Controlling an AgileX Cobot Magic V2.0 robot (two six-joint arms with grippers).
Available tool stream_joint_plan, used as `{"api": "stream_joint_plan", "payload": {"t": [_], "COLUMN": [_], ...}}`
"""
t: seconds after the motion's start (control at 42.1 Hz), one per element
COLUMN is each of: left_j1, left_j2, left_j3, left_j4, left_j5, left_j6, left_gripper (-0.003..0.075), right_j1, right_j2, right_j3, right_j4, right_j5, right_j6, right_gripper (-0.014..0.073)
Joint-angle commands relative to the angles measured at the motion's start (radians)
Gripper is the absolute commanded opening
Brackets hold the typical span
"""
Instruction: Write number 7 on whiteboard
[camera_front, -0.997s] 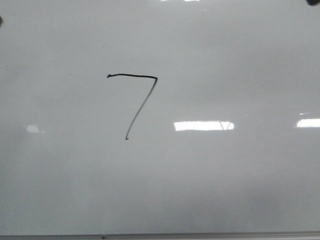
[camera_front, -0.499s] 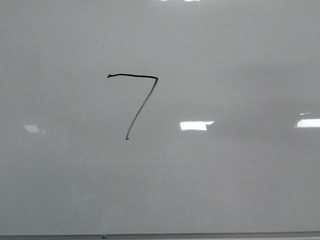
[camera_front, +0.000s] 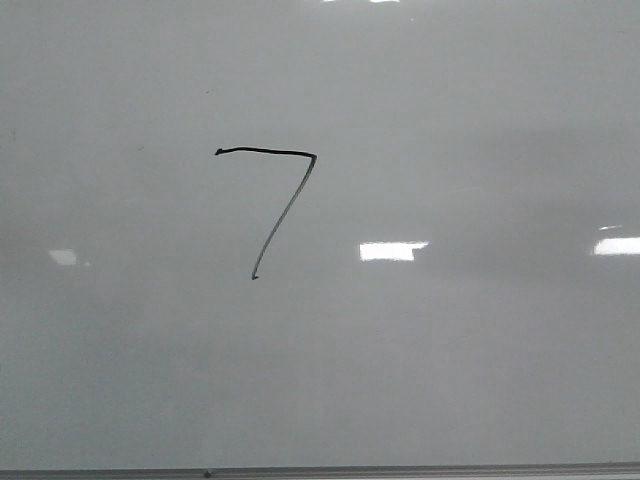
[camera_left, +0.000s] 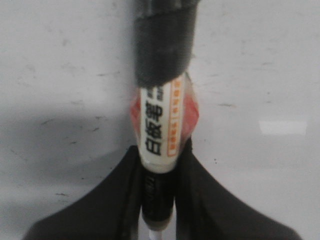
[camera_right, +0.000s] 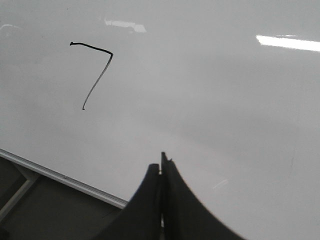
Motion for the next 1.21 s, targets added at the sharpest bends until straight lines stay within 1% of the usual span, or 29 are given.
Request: {"api": "stream_joint_plan", "payload": {"t": [0.0,0.095,0.214,0.309,0.356,0.522,0.689,0.807,0.855,0.926,0.974,1.045,1.187], "left_j1": [0.001,0.001,0.001,0.001,0.001,0.001,0.001,-0.008,-0.015,-0.024,-0.024,-0.024,-0.024], "left_j2": [-0.01,-0.01,-0.012,-0.016,-0.023,-0.098,-0.257,-0.416,-0.484,-0.58,-0.627,-0.719,-0.892], "left_j3": [-0.026,-0.026,-0.028,-0.028,-0.028,-0.028,-0.028,-0.028,-0.023,-0.01,0.005,0.034,0.091], "left_j4": [-0.012,-0.012,-0.012,-0.012,-0.012,-0.012,0.001,-0.008,-0.008,-0.008,-0.008,-0.008,-0.008], "left_j5": [-0.121,-0.138,-0.131,-0.11,-0.097,-0.009,0.13,0.221,0.244,0.263,0.263,0.263,0.263], "left_j6": [-0.009,-0.009,-0.009,-0.009,-0.009,-0.009,-0.009,-0.009,-0.009,-0.007,-0.007,-0.007,-0.007], "left_gripper": [0.0117,0.02,0.0341,0.0421,0.0435,0.0437,0.0437,0.0437,0.0431,0.039,0.0349,0.026,0.0055], "right_j1": [-0.006,-0.006,-0.006,-0.006,-0.006,-0.006,-0.006,-0.006,-0.006,-0.006,-0.006,-0.006,-0.006], "right_j2": [0.003,0.003,0.003,0.003,0.003,0.003,0.003,0.003,0.003,0.003,0.003,0.003,0.003], "right_j3": [-0.026,-0.026,-0.026,-0.026,-0.026,-0.026,-0.026,-0.026,-0.026,-0.026,-0.026,-0.026,-0.026], "right_j4": [0.033,0.033,0.033,0.033,0.033,0.033,0.033,0.033,0.033,0.033,0.033,0.033,0.033], "right_j5": [-0.061,-0.061,-0.061,-0.061,-0.061,-0.061,-0.062,-0.062,-0.062,-0.061,-0.061,-0.061,-0.061], "right_j6": [-0.001,-0.001,-0.001,-0.001,-0.001,-0.001,-0.001,-0.001,-0.001,-0.001,-0.001,-0.001,-0.001], "right_gripper": [-0.0069,-0.0069,-0.0069,-0.0069,-0.0069,-0.0069,-0.0069,-0.0069,-0.0069,-0.0069,-0.0069,-0.0069,-0.0069]}}
